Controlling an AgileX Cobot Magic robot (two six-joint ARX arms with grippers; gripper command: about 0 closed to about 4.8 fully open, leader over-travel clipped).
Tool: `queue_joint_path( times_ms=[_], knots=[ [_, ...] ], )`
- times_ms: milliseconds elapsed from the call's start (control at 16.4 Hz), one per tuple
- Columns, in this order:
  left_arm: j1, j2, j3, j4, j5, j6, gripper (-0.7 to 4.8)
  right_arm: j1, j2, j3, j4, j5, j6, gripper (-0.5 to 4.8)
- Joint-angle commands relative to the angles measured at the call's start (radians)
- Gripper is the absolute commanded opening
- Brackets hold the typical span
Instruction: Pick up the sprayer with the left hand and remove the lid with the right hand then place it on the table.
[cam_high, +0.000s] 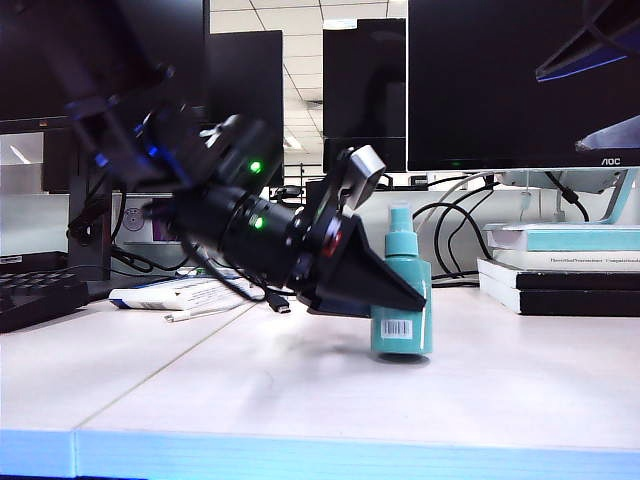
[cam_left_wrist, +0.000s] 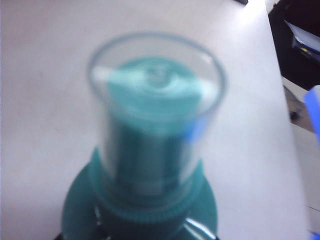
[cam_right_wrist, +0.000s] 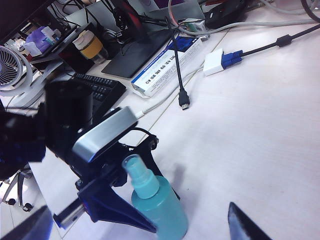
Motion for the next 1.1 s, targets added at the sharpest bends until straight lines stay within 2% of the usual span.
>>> queue_joint_path(
  times_ms=[61, 122, 183, 306, 550, 795, 917, 1101],
  knots=[
    [-0.003, -0.049, 0.331, -0.743, 0.046, 0.217, 0.21, 0.008, -0.003, 0.006, 0.029, -0.037, 0.053, 4.79],
    [-0.003, -0.052, 0.368, -0.804, 0.062, 0.244, 0.21, 0.01, -0.003, 0.006, 0.03, -0.044, 0.056, 4.79],
    [-0.005, -0.066, 0.473, -0.966, 0.156, 0.266, 0.2, 0.038, -0.003, 0.006, 0.03, -0.087, 0.057, 4.79],
    [-0.018, -0.066, 0.493, -0.994, 0.263, 0.265, 0.2, 0.072, -0.003, 0.006, 0.032, -0.116, 0.058, 4.79],
    [-0.076, -0.064, 0.494, -1.012, 0.286, 0.266, 0.2, 0.127, -0.003, 0.006, 0.083, -0.117, 0.063, 4.79],
    [-0.124, -0.064, 0.494, -1.008, 0.298, 0.266, 0.21, 0.137, -0.003, 0.007, 0.117, -0.115, 0.089, 4.79],
    [-0.147, -0.064, 0.494, -0.989, 0.301, 0.265, 0.21, 0.144, -0.003, 0.007, 0.12, -0.122, 0.109, 3.36],
    [-0.147, -0.063, 0.494, -0.974, 0.333, 0.259, 0.21, 0.146, -0.003, 0.007, 0.132, -0.14, 0.114, 3.34]
  ],
)
